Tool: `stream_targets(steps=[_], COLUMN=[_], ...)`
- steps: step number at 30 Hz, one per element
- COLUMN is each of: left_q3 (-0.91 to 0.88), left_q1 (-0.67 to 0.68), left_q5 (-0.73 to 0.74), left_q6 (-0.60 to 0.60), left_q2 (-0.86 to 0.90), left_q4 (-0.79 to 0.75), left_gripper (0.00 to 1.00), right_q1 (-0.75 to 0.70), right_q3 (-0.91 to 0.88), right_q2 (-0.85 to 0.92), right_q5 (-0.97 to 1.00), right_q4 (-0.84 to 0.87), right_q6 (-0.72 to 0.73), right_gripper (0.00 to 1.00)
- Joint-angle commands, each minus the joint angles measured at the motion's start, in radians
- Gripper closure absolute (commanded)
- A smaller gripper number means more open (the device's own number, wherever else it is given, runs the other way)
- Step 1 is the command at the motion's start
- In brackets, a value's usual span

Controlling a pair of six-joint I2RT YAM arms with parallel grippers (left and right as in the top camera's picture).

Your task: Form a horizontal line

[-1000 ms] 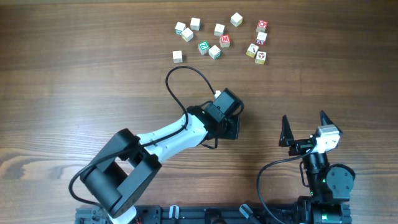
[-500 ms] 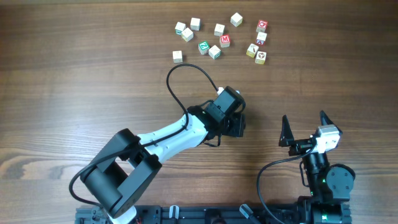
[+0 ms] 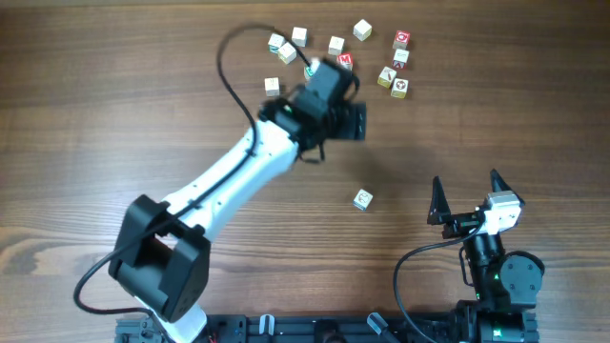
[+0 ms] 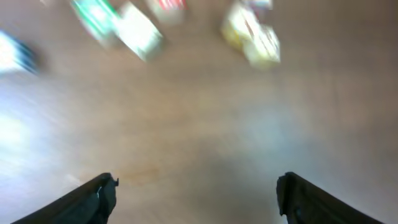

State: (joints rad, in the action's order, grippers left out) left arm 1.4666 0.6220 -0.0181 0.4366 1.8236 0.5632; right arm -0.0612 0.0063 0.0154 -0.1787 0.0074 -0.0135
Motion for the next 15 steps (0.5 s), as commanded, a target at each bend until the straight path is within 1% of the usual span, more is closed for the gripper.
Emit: stream_targets(steps=[1,4,6,8,11,15], left_q3=[0.02,0.02,0.02,0.02,0.02,0.02], left_q1=[-0.088,-0.17,-0.211,-0.253,-0.285,-0.283], left_q5=[-0.295,-0.281,-0.258,-0.193,-0.127,-0.128], left_q6=[-0.071,-0.067,-0.063,-0.063,-0.063,-0.063], left_q2=[-0.006,0.032,0.065,0.111,0.183,0.288], left_q4=[-0.044,-0.112,-0.158,-0.216,-0.285,-0.334], left_gripper=[0.12,0.09,0.05,0.05,0.05,0.04], right_q1=[0.005,0.005,0.005,0.005,0.005,0.005], right_q3=[-0.001,-0.001,-0.001,-0.001,-0.001,-0.001], right_q2=[-0.008,-0.008,-0.008,-0.008,-0.008,-0.008], right_q5=[0.006,0.006,0.006,0.006,0.006,0.006], right_q4=[0.004,0.004,0.004,0.004,0.004,0.004], right_q6=[-0.012,-0.011,-0.011,-0.012,-0.012,-0.011], right_gripper=[0.0,0.0,0.0,0.0,0.0,0.0])
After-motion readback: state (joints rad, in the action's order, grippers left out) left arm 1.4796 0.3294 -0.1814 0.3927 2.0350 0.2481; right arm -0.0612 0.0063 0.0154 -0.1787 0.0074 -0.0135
